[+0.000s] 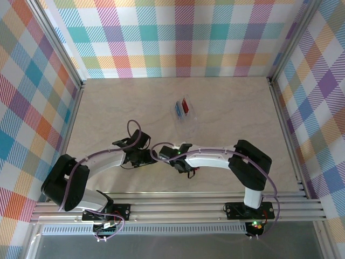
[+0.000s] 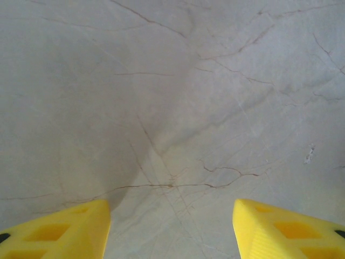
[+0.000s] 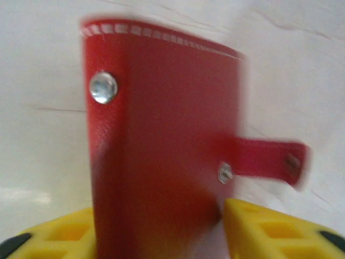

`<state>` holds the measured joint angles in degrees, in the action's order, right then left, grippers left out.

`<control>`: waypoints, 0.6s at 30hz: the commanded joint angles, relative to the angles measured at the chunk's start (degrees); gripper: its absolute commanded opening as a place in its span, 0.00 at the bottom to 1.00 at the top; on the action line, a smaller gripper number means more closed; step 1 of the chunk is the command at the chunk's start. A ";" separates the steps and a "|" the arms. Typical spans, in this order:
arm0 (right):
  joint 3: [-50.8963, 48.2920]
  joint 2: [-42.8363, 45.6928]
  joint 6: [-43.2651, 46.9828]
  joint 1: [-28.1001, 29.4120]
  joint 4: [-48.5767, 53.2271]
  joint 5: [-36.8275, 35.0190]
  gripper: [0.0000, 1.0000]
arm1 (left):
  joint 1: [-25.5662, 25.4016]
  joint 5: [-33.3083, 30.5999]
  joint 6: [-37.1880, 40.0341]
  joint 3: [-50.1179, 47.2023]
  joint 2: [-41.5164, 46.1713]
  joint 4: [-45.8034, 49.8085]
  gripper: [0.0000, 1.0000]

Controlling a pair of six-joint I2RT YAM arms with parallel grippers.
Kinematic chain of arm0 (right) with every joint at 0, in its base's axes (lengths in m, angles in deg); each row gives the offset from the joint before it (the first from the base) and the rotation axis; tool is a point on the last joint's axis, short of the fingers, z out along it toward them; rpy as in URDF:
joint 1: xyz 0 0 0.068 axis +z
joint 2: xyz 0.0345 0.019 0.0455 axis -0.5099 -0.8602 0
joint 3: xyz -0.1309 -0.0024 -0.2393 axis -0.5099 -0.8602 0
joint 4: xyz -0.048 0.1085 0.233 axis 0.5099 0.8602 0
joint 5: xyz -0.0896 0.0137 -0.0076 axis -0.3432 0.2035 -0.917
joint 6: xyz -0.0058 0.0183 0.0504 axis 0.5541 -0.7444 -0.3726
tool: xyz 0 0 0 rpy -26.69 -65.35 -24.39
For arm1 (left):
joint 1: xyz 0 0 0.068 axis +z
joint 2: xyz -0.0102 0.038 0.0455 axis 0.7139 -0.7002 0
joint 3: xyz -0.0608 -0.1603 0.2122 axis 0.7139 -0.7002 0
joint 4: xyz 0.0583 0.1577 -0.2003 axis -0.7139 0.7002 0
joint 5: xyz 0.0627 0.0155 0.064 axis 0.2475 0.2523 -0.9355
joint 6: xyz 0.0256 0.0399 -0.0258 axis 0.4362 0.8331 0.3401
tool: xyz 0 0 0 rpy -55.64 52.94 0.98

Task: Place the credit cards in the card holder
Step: Turn over the card holder at the bottom-center of the table.

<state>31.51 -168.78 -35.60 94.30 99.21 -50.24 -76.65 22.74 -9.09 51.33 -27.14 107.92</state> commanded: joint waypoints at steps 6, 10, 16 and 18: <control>-4.37 15.11 9.04 -3.30 -12.87 12.69 0.68 | 0.52 6.75 1.17 0.14 2.33 -1.67 0.62; -8.33 19.86 7.93 -6.39 -7.94 5.68 0.59 | -4.22 6.03 1.37 2.92 1.20 -3.26 0.67; -12.16 20.27 7.80 -8.41 -8.92 5.68 0.60 | -9.77 4.54 0.56 8.62 -5.79 -6.71 0.71; -11.76 18.31 7.94 -9.04 -8.89 5.28 0.57 | -10.98 3.95 0.95 11.07 -9.07 -6.13 0.70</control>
<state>19.62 -148.59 -28.14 85.90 89.86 -43.97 -86.09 27.33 -8.80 59.51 -32.78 102.93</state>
